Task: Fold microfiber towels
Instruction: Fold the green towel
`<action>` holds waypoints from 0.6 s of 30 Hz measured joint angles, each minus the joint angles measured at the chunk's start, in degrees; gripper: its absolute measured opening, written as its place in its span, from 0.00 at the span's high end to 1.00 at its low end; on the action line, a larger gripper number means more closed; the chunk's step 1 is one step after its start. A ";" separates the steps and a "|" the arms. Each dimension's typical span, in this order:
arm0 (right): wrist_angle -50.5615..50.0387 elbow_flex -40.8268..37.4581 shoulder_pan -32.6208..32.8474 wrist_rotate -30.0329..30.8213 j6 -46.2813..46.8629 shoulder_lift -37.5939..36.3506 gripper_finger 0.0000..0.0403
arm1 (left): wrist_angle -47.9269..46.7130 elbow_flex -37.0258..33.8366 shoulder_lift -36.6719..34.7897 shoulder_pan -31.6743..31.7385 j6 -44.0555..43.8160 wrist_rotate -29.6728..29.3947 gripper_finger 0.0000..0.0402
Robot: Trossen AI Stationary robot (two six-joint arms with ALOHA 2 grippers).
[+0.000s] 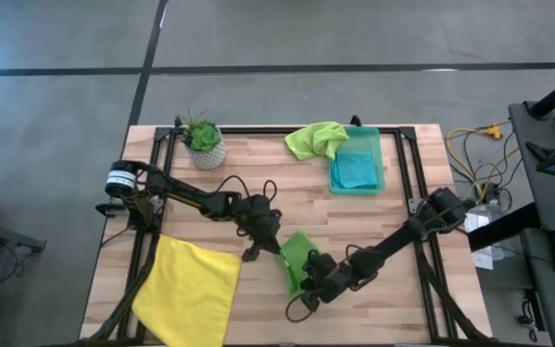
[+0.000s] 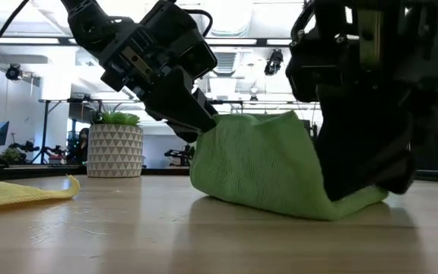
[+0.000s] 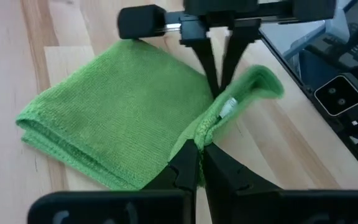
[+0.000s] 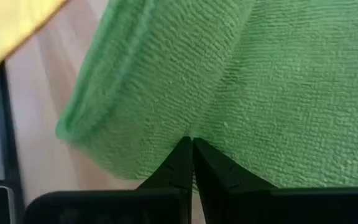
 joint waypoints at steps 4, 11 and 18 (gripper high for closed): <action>-1.11 -0.31 0.76 0.65 1.43 -1.42 0.98 | -0.11 0.02 0.00 0.00 -1.43 0.00 1.00; -5.88 -0.75 2.42 3.04 4.13 -4.68 0.98 | 0.28 0.02 -0.02 -0.02 -2.30 0.44 1.00; -7.07 -0.62 1.00 2.93 6.95 -1.99 0.98 | 1.49 0.04 -0.07 -0.07 -2.87 0.57 1.00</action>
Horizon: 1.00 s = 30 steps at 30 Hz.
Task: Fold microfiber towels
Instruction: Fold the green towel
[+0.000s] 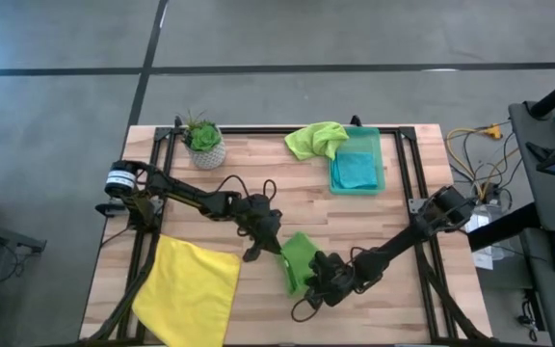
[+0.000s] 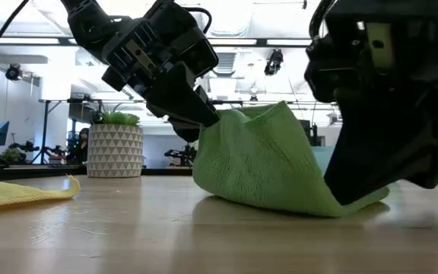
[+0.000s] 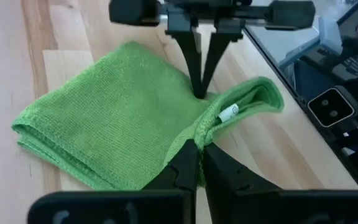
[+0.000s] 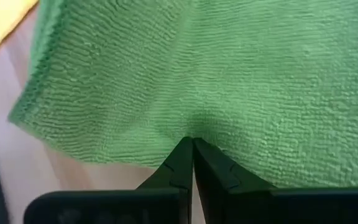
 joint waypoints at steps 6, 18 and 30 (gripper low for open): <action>-0.42 0.87 -0.62 -3.29 -0.70 -0.14 0.98 | 2.85 0.06 -0.04 0.06 -3.10 0.04 1.00; -8.07 1.18 5.55 4.43 4.52 -8.21 0.98 | 5.17 0.44 -0.48 0.15 -7.58 -6.24 1.00; -23.15 6.45 10.36 19.88 13.68 -8.21 0.98 | 12.24 0.38 2.87 0.37 -14.97 -12.99 1.00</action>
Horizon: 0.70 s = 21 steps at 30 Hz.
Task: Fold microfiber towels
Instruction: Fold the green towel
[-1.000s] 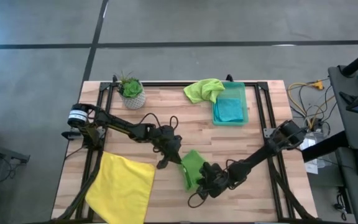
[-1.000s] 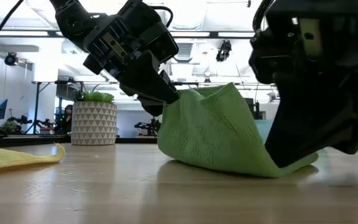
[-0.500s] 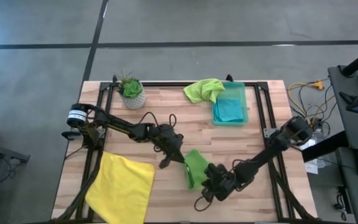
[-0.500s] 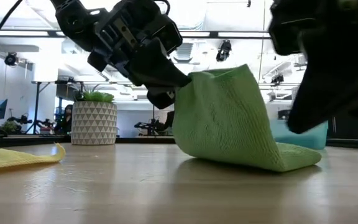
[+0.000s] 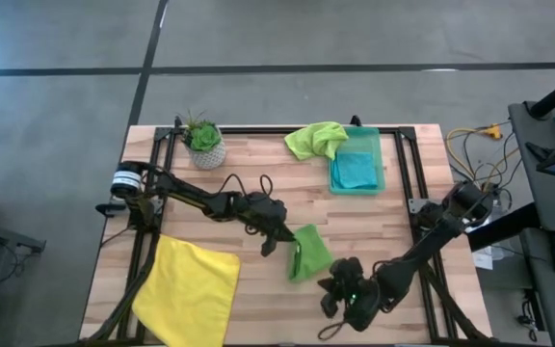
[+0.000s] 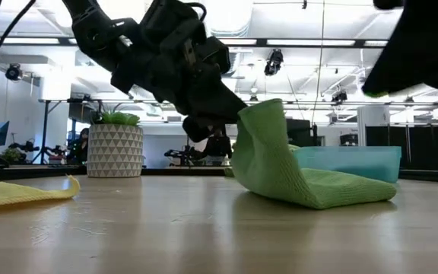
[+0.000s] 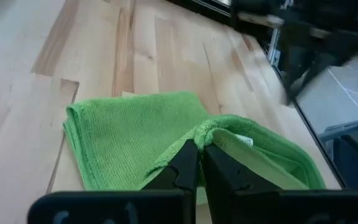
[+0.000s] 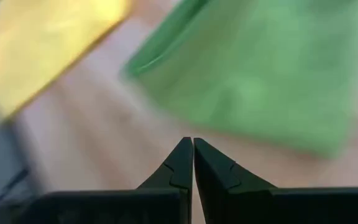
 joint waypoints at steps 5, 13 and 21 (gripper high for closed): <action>-3.34 -1.27 -4.46 2.36 3.62 1.11 0.98 | 0.30 0.00 0.22 0.00 -0.01 -0.63 1.00; 12.76 -6.11 -12.16 -3.53 -5.20 3.37 0.98 | 0.46 1.34 0.22 0.07 -1.46 -2.69 1.00; 17.69 -6.52 -13.80 -9.13 -8.54 5.64 0.98 | 1.51 2.51 0.19 0.48 -2.98 -7.92 1.00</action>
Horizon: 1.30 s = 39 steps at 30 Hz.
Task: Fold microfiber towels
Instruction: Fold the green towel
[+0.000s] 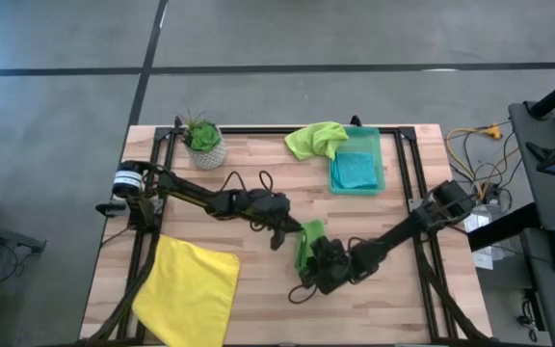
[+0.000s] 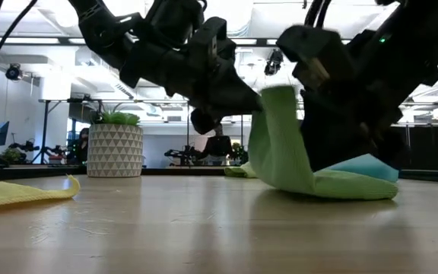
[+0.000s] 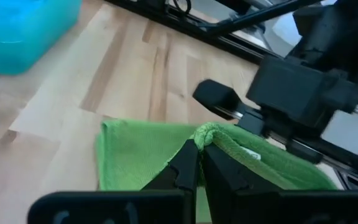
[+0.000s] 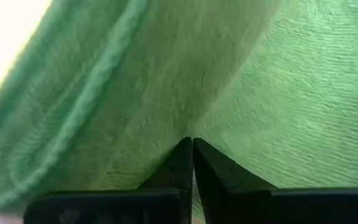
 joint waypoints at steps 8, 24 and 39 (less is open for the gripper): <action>-2.37 0.37 2.41 0.05 2.07 -4.44 0.98 | -0.04 0.04 0.00 0.00 -0.09 -1.97 1.00; -26.17 4.43 12.63 10.85 21.64 -6.74 0.98 | 2.11 4.66 7.01 0.00 -6.40 -3.70 1.00; -26.24 3.78 13.37 13.49 26.38 -6.68 0.98 | 2.02 14.60 15.13 0.26 -8.74 -6.39 1.00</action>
